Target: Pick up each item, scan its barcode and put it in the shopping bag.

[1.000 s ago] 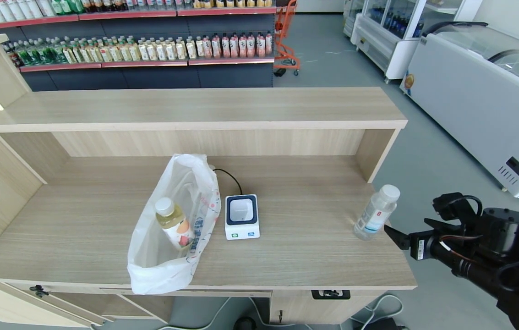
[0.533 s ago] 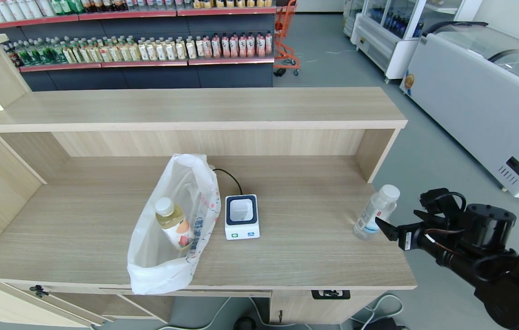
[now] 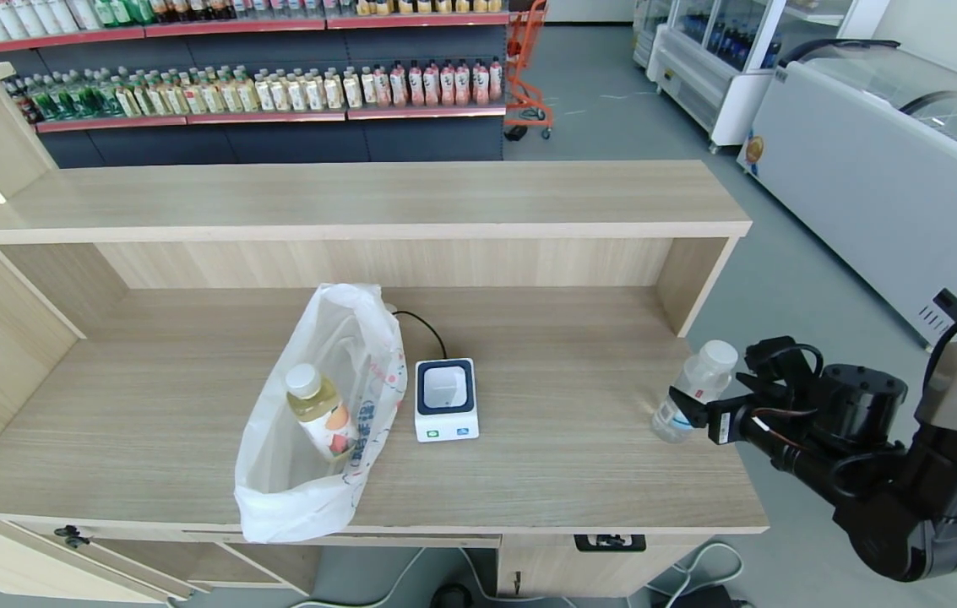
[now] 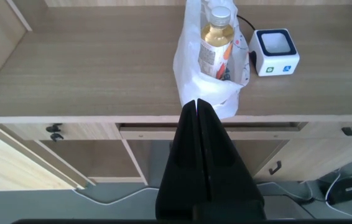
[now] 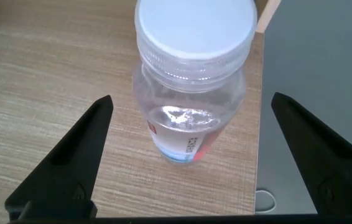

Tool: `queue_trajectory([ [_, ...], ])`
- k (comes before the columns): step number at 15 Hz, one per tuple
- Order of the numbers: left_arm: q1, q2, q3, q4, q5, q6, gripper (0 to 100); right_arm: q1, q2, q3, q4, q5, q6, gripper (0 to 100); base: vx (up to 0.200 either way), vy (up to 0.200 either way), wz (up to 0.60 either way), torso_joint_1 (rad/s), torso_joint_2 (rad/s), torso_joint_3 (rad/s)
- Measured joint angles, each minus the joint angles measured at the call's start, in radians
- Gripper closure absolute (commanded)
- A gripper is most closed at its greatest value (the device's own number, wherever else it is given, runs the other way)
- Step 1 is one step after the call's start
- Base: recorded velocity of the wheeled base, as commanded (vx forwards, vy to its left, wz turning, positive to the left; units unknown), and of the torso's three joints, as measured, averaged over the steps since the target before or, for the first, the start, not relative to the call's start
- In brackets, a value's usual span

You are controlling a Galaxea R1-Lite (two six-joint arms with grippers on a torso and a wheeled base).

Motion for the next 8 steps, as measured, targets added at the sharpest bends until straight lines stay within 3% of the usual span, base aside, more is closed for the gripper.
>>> queue_trajectory([
  [8, 0.000, 0.000, 0.000, 0.000, 0.000, 0.000, 100, 0.003, 0.084, -0.089, 0.005, 0.018, -0.003, 0, 0.000, 0.000, 0.00, 0.000, 0.00, 0.000],
])
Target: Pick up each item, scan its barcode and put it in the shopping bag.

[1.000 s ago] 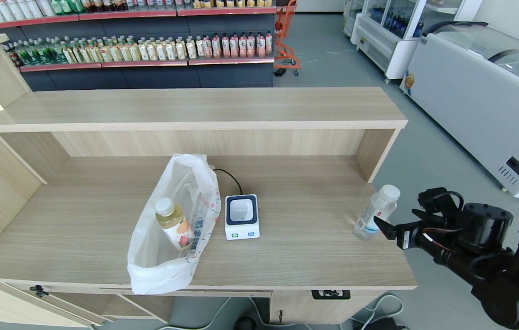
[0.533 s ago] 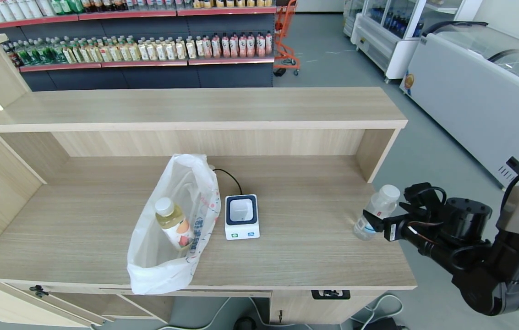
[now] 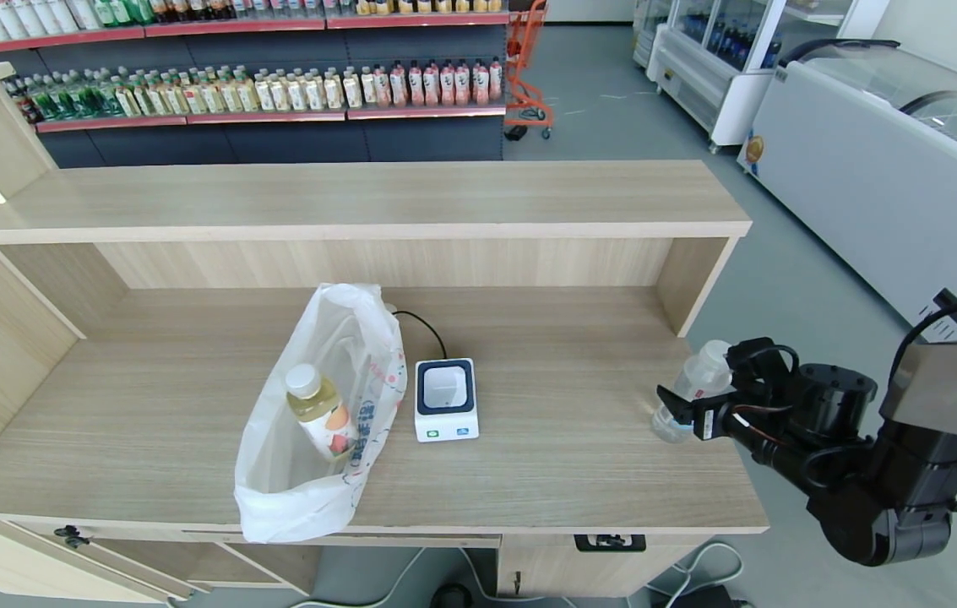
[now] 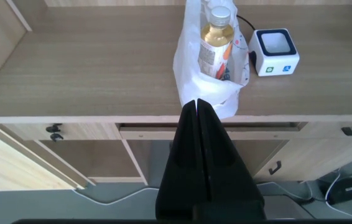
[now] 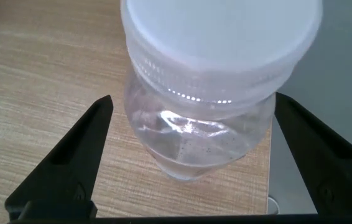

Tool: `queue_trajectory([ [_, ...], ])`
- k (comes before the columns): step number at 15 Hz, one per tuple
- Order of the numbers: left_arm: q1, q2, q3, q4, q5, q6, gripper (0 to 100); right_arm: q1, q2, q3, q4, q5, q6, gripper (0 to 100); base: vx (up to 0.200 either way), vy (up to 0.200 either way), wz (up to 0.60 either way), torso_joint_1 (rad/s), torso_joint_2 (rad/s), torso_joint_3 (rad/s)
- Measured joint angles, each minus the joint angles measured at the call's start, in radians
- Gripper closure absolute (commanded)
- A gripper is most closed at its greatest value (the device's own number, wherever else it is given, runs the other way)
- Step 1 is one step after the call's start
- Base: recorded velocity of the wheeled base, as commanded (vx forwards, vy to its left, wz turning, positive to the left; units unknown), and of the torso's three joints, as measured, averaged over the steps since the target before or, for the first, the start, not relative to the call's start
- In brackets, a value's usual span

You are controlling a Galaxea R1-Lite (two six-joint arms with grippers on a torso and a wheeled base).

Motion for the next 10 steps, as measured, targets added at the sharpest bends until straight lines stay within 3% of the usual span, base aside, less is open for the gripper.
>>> queue_trajectory([
  [2, 0.000, 0.000, 0.000, 0.000, 0.000, 0.000, 100, 0.000, 0.012, -0.005, -0.002, 0.026, 0.001, 0, 0.000, 0.000, 0.00, 0.000, 0.00, 0.000],
  [3, 0.000, 0.000, 0.000, 0.000, 0.000, 0.000, 100, 0.000, 0.018, -0.007, -0.003, 0.030, 0.002, 100, 0.000, 0.000, 0.00, 0.000, 0.00, 0.000],
  [10, 0.000, 0.000, 0.000, 0.000, 0.000, 0.000, 100, -0.001, 0.034, -0.040, -0.004, 0.032, 0.001, 100, 0.000, 0.000, 0.00, 0.000, 0.00, 0.000],
])
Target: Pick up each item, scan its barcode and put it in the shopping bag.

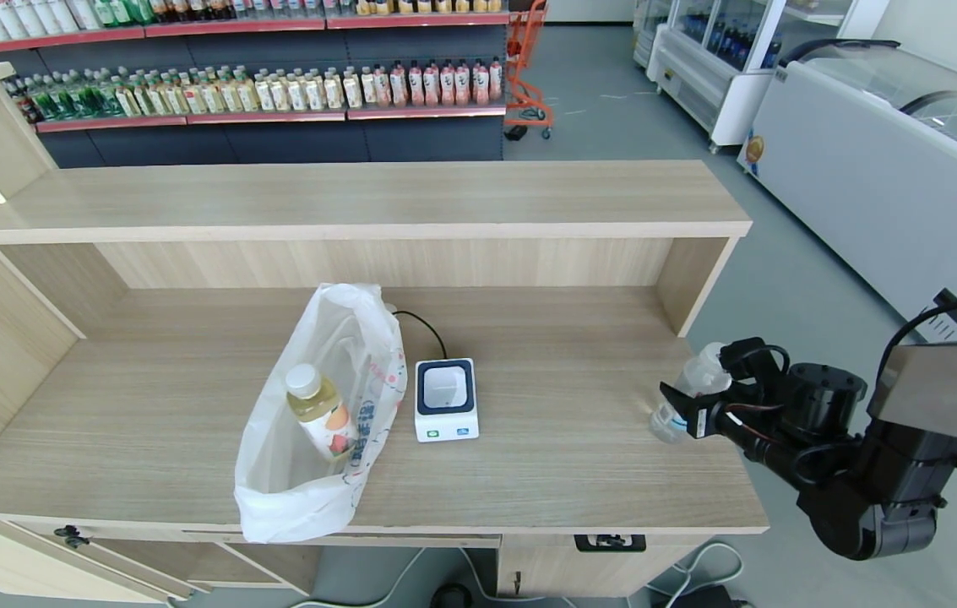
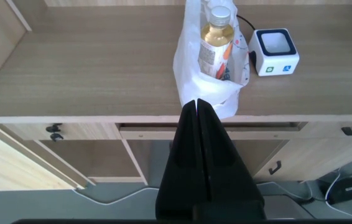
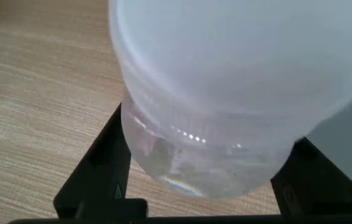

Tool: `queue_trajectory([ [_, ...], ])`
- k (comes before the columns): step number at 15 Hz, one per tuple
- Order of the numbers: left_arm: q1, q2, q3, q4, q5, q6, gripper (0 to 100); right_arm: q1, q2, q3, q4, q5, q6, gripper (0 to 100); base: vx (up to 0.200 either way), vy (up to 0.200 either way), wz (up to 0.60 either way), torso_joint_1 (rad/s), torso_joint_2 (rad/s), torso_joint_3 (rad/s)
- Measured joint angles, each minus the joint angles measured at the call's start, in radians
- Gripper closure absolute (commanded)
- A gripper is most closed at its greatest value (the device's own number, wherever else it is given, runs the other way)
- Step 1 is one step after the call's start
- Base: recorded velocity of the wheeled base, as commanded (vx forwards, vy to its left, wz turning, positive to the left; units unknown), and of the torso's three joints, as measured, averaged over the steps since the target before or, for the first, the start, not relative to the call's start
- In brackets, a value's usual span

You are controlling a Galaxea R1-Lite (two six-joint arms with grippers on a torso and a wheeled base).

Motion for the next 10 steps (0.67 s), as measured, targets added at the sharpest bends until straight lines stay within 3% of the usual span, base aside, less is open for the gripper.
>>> queue_trajectory([
  [10, 0.000, 0.000, 0.000, 0.000, 0.000, 0.000, 100, -0.001, 0.001, -0.011, 0.015, 0.000, 0.005, 100, 0.000, 0.000, 0.00, 0.000, 0.00, 0.000],
])
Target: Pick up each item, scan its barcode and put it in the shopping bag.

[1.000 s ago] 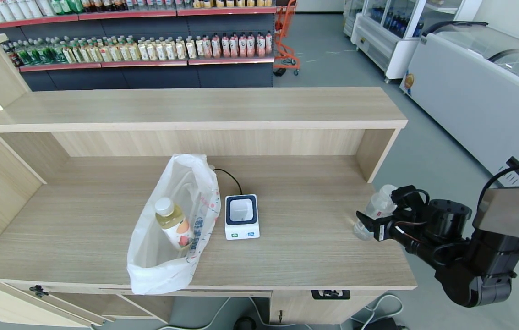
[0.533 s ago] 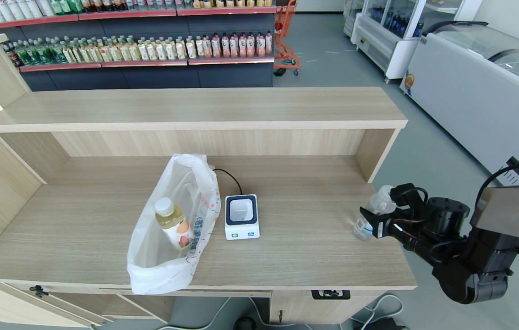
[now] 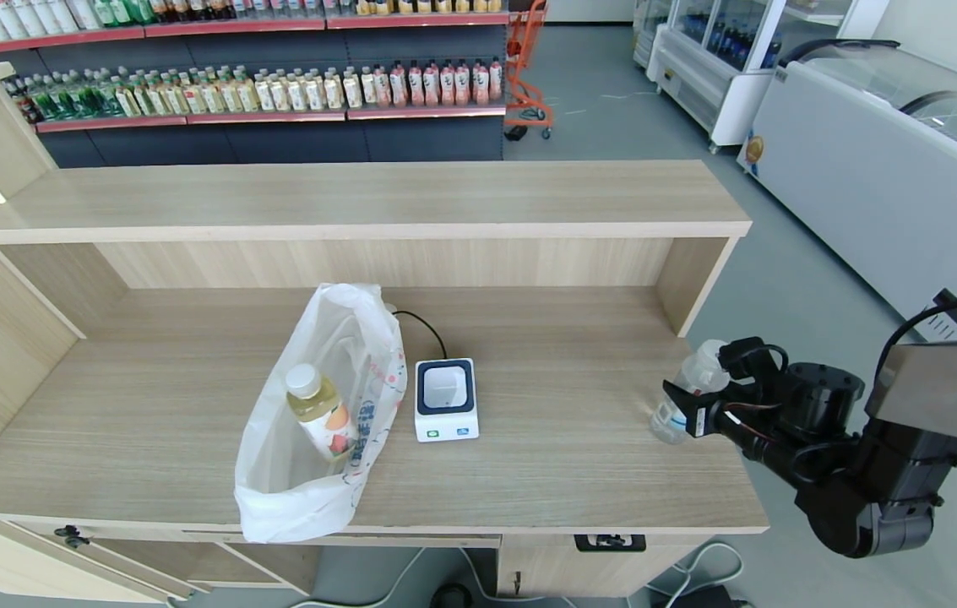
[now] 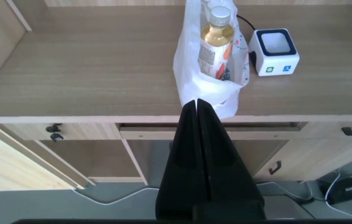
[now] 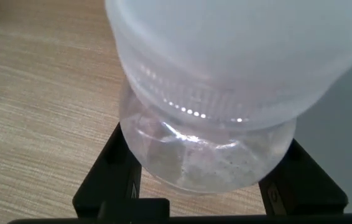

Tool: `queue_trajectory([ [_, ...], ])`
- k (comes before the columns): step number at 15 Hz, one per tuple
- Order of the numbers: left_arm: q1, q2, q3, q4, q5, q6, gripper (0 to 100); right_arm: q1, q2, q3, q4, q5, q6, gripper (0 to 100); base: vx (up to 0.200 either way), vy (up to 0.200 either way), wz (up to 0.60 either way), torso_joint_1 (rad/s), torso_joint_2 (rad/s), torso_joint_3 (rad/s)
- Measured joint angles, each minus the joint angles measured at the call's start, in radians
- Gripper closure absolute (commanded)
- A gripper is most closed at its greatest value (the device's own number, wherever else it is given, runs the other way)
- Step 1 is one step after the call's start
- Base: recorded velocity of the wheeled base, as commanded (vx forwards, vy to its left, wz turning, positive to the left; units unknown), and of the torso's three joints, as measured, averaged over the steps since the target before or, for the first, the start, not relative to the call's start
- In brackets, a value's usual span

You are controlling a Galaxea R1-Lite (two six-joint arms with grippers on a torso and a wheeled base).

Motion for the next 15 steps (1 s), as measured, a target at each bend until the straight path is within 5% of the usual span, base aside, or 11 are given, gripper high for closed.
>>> queue_trajectory([
  [3, 0.000, 0.000, 0.000, 0.000, 0.000, 0.000, 100, -0.004, -0.129, 0.005, 0.160, 0.033, 0.079, 100, 0.000, 0.000, 0.00, 0.000, 0.00, 0.000],
  [6, 0.000, 0.000, 0.000, 0.000, 0.000, 0.000, 100, -0.007, -0.393, -0.015, 0.520, 0.134, 0.210, 100, 0.000, 0.000, 0.00, 0.000, 0.00, 0.000],
  [10, 0.000, 0.000, 0.000, 0.000, 0.000, 0.000, 100, 0.008, -0.771, -0.174, 1.030, 0.484, 0.408, 100, 0.000, 0.000, 0.00, 0.000, 0.00, 0.000],
  [13, 0.000, 0.000, 0.000, 0.000, 0.000, 0.000, 100, 0.069, -0.969, -0.320, 1.218, 0.773, 0.528, 100, 0.000, 0.000, 0.00, 0.000, 0.00, 0.000],
  [15, 0.000, 0.000, 0.000, 0.000, 0.000, 0.000, 100, 0.116, -1.049, -0.345, 1.240, 0.852, 0.541, 100, 0.000, 0.000, 0.00, 0.000, 0.00, 0.000],
])
